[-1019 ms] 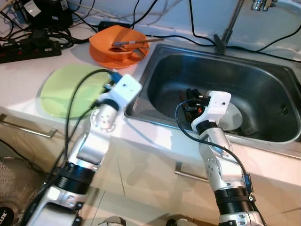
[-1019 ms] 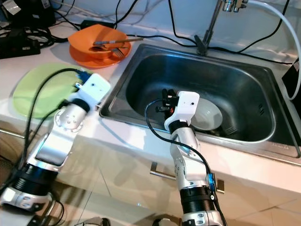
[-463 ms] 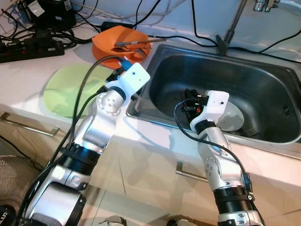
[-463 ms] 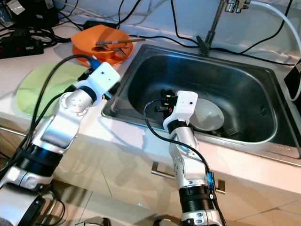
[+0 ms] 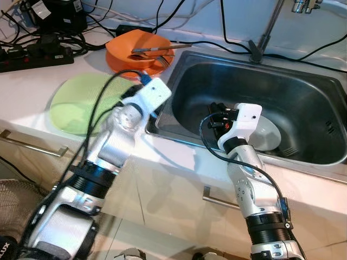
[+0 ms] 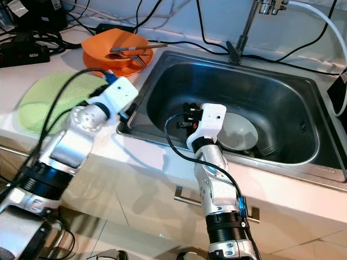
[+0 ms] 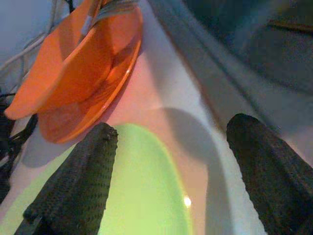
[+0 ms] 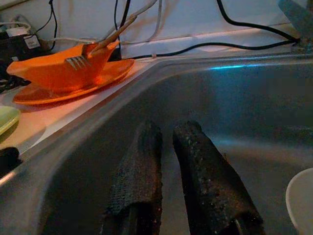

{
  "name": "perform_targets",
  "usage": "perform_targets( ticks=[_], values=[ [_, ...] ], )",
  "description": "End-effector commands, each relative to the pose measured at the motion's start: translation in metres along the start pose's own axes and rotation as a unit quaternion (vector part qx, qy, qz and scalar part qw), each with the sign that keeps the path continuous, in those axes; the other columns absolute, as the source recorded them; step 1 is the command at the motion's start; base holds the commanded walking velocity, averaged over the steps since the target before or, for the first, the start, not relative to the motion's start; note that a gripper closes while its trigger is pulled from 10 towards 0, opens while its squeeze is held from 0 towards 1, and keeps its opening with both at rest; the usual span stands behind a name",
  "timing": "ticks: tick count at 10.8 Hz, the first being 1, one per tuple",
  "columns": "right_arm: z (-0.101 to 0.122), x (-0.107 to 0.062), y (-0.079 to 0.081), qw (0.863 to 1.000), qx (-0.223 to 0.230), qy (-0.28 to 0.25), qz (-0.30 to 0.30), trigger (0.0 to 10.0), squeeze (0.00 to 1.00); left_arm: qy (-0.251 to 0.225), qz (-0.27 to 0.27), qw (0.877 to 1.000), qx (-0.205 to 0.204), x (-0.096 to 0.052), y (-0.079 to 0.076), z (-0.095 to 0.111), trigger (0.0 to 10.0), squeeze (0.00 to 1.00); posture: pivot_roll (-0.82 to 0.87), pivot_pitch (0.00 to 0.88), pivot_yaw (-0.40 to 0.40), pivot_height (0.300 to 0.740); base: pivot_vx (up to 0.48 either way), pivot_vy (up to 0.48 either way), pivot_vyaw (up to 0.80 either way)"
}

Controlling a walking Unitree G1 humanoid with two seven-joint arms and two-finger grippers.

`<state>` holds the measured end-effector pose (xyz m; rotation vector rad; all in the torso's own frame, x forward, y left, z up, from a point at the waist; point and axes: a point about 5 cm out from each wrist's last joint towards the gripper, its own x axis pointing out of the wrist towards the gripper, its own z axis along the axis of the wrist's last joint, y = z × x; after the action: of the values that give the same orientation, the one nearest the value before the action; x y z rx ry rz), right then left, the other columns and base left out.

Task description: Kitchen organization

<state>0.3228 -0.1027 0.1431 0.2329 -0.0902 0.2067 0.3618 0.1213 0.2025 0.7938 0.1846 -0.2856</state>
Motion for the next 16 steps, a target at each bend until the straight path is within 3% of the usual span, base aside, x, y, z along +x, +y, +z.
perform_targets(
  ticks=[1, 2, 3, 5, 6, 7, 9, 10, 11, 12, 13, 14, 16],
  values=[
    [-0.003, 0.000, 0.000, 1.000, 0.006, 0.011, 0.003, 10.0, 0.00, -0.017, 0.023, 1.000, -0.002, -0.002, 0.009, 0.008, 10.0, 0.00, 0.07, 0.075, -0.046, 0.740, 0.000, 0.000, 0.00],
    [-0.004, 0.000, 0.001, 1.000, 0.006, 0.013, 0.003, 10.0, 0.00, -0.109, 0.050, 0.992, -0.045, -0.009, 0.023, 0.022, 10.0, 0.00, 0.07, 0.076, -0.045, 0.740, 0.000, 0.000, 0.00],
    [-0.005, 0.000, 0.001, 1.000, 0.006, 0.014, 0.002, 10.0, 0.00, -0.156, 0.078, 0.981, -0.081, -0.017, 0.034, 0.022, 10.0, 0.00, 0.08, 0.075, -0.045, 0.740, 0.000, 0.000, 0.00],
    [-0.006, 0.000, 0.000, 1.000, 0.007, 0.015, -0.001, 10.0, 0.00, -0.174, 0.137, 0.950, -0.220, -0.037, 0.063, -0.011, 10.0, 0.00, 0.08, 0.080, -0.043, 0.740, 0.000, 0.000, 0.00],
    [-0.006, 0.000, 0.000, 1.000, 0.007, 0.015, -0.001, 10.0, 0.00, -0.185, 0.121, 0.939, -0.263, -0.044, 0.062, -0.021, 10.0, 0.00, 0.08, 0.080, -0.041, 0.740, 0.000, 0.000, 0.00],
    [-0.007, -0.001, -0.001, 1.000, 0.007, 0.015, -0.003, 10.0, 0.00, -0.228, 0.116, 0.906, -0.338, -0.059, 0.060, -0.033, 10.0, 0.00, 0.08, 0.082, -0.042, 0.740, 0.000, 0.000, 0.00],
    [-0.007, -0.002, -0.001, 1.000, 0.006, 0.015, -0.003, 10.0, 0.00, -0.256, 0.118, 0.868, -0.409, -0.075, 0.055, -0.043, 10.0, 0.00, 0.08, 0.084, -0.041, 0.740, 0.000, 0.000, 0.00],
    [-0.007, -0.002, -0.003, 1.000, 0.004, 0.014, -0.005, 10.0, 0.00, -0.273, 0.099, 0.846, -0.446, -0.090, 0.048, -0.048, 10.0, 0.00, 0.08, 0.088, -0.041, 0.740, 0.000, 0.000, 0.00],
    [-0.008, -0.003, -0.005, 1.000, 0.003, 0.016, -0.007, 10.0, 0.00, -0.273, 0.102, 0.834, -0.469, -0.102, 0.046, -0.059, 10.0, 0.00, 0.09, 0.093, -0.045, 0.740, 0.000, 0.000, 0.00],
    [-0.009, -0.003, -0.007, 1.000, 0.002, 0.018, -0.008, 10.0, 0.00, -0.258, 0.111, 0.836, -0.471, -0.108, 0.045, -0.068, 10.0, 0.00, 0.10, 0.095, -0.045, 0.740, 0.000, 0.000, 0.00],
    [-0.010, -0.003, -0.007, 1.000, 0.002, 0.020, -0.009, 10.0, 0.00, -0.213, 0.129, 0.857, -0.452, -0.115, 0.043, -0.087, 10.0, 0.00, 0.11, 0.099, -0.046, 0.740, 0.000, 0.000, 0.00],
    [-0.012, -0.003, -0.007, 1.000, 0.002, 0.022, -0.009, 10.0, 0.00, -0.179, 0.150, 0.868, -0.438, -0.122, 0.045, -0.102, 10.0, 0.00, 0.12, 0.100, -0.042, 0.740, 0.000, 0.000, 0.00],
    [-0.014, -0.004, -0.006, 1.000, 0.003, 0.025, -0.007, 10.0, 0.00, -0.144, 0.170, 0.877, -0.425, -0.139, 0.049, -0.115, 10.0, 0.00, 0.13, 0.103, -0.039, 0.740, 0.000, 0.000, 0.00]
  ],
)
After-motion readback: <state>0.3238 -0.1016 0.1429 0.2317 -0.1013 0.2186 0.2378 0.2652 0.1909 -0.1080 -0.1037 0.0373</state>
